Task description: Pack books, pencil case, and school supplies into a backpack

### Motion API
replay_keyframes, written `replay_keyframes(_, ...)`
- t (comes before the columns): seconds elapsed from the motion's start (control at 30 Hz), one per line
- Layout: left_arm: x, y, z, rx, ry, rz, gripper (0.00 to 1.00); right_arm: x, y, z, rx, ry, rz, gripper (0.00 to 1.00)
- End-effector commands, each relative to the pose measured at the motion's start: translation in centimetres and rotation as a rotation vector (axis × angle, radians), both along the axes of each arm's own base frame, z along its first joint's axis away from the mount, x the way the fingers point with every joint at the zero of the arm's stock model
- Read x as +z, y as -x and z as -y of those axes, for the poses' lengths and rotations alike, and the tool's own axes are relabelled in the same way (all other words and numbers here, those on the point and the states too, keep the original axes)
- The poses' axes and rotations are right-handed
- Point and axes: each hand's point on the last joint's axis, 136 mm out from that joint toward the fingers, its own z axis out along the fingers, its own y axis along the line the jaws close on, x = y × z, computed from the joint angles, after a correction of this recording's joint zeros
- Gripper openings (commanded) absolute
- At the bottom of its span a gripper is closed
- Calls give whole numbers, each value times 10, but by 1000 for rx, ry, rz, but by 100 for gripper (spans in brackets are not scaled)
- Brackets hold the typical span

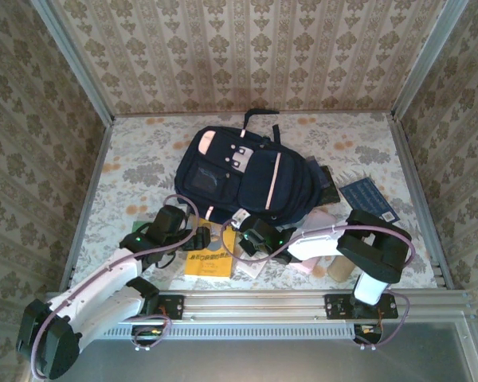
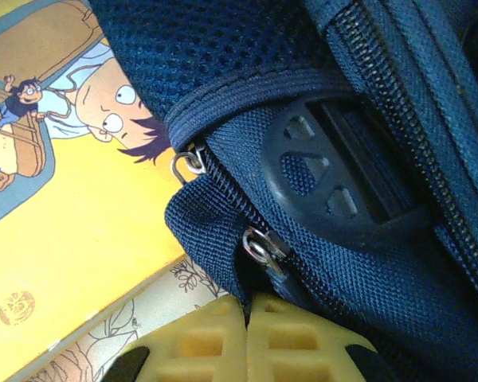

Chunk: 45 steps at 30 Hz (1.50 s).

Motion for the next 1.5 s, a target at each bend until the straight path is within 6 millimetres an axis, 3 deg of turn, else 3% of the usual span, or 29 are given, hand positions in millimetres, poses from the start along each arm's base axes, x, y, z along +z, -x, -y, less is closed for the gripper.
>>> replay_keyframes(0.0, -2, 1, 1, -2, -3, 2, 95, 8, 3, -1, 14, -18, 11, 0)
replay_keyframes(0.43, 4, -2, 1, 16, 0, 6, 95, 16, 18, 34, -6, -101, -15, 0)
replay_keyframes(0.63, 9, -5, 9, 13, 27, -9, 95, 12, 15, 52, -49, -80, -48, 0)
replay_keyframes(1.07, 16, -33, 26, 119, 20, -112, 97, 3, 17, 82, -120, -74, -82, 0)
replay_keyframes(1.2, 21, -48, 32, 130, 0, -100, 97, 15, 24, 79, -83, -132, -67, 0)
replay_keyframes(1.47, 13, -66, 39, 150, -54, -127, 97, 30, -6, 142, -449, -119, 15, 0)
